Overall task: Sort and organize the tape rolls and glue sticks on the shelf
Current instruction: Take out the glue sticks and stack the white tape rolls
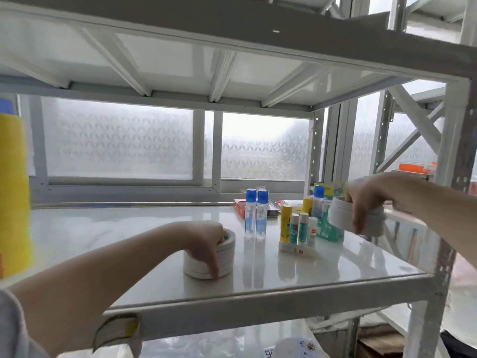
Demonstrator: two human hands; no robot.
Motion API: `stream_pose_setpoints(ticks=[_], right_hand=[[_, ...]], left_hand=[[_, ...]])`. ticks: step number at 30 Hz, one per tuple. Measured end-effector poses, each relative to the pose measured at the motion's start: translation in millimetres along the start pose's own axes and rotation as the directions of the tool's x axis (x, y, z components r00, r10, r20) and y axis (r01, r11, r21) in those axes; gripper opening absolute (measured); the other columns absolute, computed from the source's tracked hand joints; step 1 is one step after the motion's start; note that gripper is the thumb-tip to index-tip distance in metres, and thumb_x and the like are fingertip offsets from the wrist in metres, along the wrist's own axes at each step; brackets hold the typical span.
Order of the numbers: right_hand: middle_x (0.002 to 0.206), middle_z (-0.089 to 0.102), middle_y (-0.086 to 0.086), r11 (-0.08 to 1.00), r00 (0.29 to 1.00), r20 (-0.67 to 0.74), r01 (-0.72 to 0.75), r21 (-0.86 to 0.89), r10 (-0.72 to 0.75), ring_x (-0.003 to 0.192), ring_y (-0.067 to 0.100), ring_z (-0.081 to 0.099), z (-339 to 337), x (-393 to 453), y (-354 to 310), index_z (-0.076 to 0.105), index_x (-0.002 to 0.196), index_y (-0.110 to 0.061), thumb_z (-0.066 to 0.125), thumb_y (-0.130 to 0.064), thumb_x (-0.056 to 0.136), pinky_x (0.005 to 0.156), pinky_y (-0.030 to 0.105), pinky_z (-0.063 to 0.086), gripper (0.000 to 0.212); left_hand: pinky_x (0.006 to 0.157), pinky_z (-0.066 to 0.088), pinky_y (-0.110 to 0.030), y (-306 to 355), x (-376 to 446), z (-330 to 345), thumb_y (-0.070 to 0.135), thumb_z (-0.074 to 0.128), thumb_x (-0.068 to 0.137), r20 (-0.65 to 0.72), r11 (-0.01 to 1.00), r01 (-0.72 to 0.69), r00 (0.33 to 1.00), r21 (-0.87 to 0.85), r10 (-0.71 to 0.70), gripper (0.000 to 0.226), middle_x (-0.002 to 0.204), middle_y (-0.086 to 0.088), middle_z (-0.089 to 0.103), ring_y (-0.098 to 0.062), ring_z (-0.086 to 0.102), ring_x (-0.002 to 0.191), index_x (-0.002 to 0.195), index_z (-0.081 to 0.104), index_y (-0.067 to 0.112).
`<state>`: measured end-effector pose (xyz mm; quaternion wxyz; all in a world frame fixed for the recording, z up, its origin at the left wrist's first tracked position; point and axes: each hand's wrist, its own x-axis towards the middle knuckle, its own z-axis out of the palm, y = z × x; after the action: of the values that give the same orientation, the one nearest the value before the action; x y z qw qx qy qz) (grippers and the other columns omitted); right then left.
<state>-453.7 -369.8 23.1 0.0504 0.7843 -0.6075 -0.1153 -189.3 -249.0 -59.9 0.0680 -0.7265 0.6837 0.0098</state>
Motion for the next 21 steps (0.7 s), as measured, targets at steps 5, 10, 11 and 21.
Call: stream_pose_setpoints(ticks=[5,10,11,21], right_hand=[[0.085,0.061,-0.001,0.993,0.987,-0.120,0.113,0.014,-0.111,0.090,0.023,0.062,-47.3,-19.6,-63.1,0.066,0.106,-0.012,0.088,-0.027,0.060,0.067,0.026,0.053,0.053],[0.094,0.064,0.003,0.956,0.942,-0.164,0.294,-0.009,-0.291,0.094,0.025,0.063,-71.8,-27.4,-161.6,0.067,0.109,-0.009,0.087,-0.028,0.061,0.076,0.030,0.054,0.055],[0.097,0.064,0.003,0.944,0.930,-0.165,0.330,-0.011,-0.327,0.096,0.025,0.063,-74.8,-28.5,-181.0,0.066,0.111,-0.009,0.086,-0.029,0.062,0.079,0.031,0.055,0.057],[0.086,0.060,-0.001,0.807,0.783,-0.194,0.576,-0.134,-0.591,0.085,0.024,0.059,-85.9,-41.9,-319.0,0.058,0.082,-0.018,0.084,-0.040,0.062,0.063,0.025,0.045,0.040]], left_hand=[[0.066,0.040,-0.028,-63.0,-40.7,1.6,0.039,0.078,0.072,0.011,0.991,0.125,0.992,-0.037,-0.125,0.038,0.093,0.000,0.054,-0.019,0.050,0.083,0.091,0.057,0.014],[0.063,0.038,-0.027,-123.9,-76.4,9.9,0.036,0.078,0.071,-0.002,0.968,0.246,0.969,-0.058,-0.246,0.035,0.088,0.000,0.056,-0.019,0.051,0.080,0.071,0.051,0.015],[0.063,0.037,-0.027,-135.4,-81.8,12.5,0.036,0.079,0.070,-0.010,0.962,0.267,0.963,-0.057,-0.268,0.035,0.086,0.000,0.055,-0.019,0.051,0.079,0.071,0.050,0.015],[0.064,0.038,-0.029,-200.9,-107.4,28.0,0.039,0.078,0.072,-0.018,0.921,0.385,0.922,-0.052,-0.387,0.039,0.085,-0.002,0.052,-0.021,0.049,0.078,0.070,0.047,0.015]])
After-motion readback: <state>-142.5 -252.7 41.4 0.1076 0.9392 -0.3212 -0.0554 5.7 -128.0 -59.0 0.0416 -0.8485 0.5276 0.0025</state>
